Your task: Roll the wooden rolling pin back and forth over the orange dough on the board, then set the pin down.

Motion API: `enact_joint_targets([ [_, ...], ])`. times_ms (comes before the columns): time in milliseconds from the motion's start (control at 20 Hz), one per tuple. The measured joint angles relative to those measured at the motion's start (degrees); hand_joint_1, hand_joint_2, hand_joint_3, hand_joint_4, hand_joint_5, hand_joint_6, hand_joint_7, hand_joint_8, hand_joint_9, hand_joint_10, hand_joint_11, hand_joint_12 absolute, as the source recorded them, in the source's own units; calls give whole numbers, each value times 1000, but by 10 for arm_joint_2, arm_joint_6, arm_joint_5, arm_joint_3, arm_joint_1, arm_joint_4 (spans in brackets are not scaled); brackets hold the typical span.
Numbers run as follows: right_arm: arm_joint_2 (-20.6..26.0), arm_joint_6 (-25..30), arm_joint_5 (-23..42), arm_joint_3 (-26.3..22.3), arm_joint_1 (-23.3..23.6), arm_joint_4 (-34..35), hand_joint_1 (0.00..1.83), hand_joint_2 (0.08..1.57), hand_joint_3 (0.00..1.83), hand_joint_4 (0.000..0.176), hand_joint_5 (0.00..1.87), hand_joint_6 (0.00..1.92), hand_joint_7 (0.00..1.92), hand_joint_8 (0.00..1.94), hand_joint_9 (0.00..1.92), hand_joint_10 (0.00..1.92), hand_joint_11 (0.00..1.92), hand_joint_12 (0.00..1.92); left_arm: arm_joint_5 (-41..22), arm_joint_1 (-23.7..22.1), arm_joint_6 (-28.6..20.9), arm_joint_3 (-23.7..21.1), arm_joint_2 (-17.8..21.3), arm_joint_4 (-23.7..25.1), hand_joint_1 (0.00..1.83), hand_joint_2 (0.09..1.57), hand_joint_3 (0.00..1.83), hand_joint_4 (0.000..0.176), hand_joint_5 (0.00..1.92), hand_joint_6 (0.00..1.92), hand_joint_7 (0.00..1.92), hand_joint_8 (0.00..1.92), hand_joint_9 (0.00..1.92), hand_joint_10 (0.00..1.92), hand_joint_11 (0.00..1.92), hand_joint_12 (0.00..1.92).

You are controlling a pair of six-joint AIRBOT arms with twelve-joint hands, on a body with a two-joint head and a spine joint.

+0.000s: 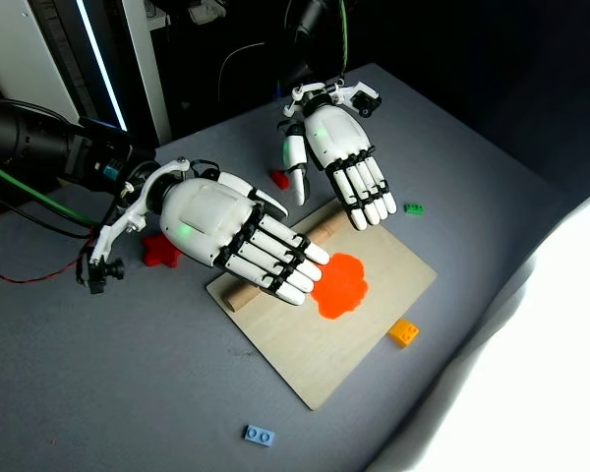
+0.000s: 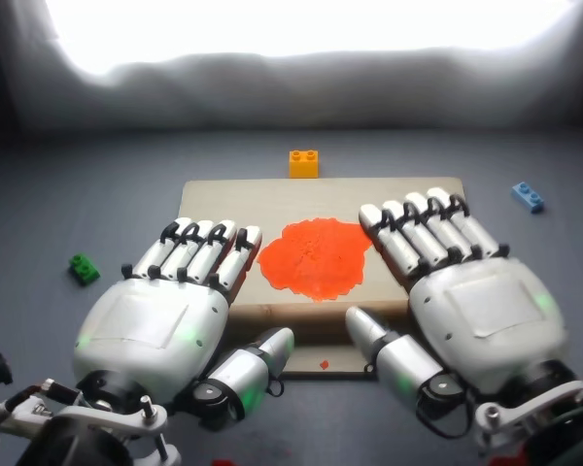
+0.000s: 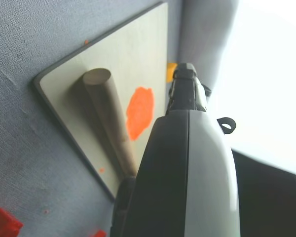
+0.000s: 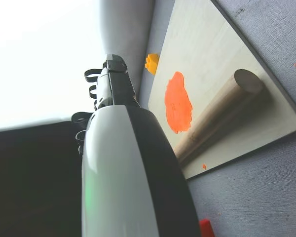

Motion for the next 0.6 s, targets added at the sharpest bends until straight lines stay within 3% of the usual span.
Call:
enact_joint_targets([
  [300, -34, -8, 2, 44, -4, 10, 0, 1417, 22, 0, 68, 0, 75, 0, 20, 0, 0, 0, -4, 9, -1, 14, -19, 8, 0, 1415, 25, 0, 0, 0, 0, 0, 0, 0, 0, 0],
  [600, -47, -14, -5, 50, -4, 16, 0, 1406, 12, 0, 68, 3, 67, 1, 27, 2, 0, 0, -6, 19, -22, 38, -40, 6, 0, 1407, 18, 0, 0, 0, 0, 0, 0, 0, 0, 0],
])
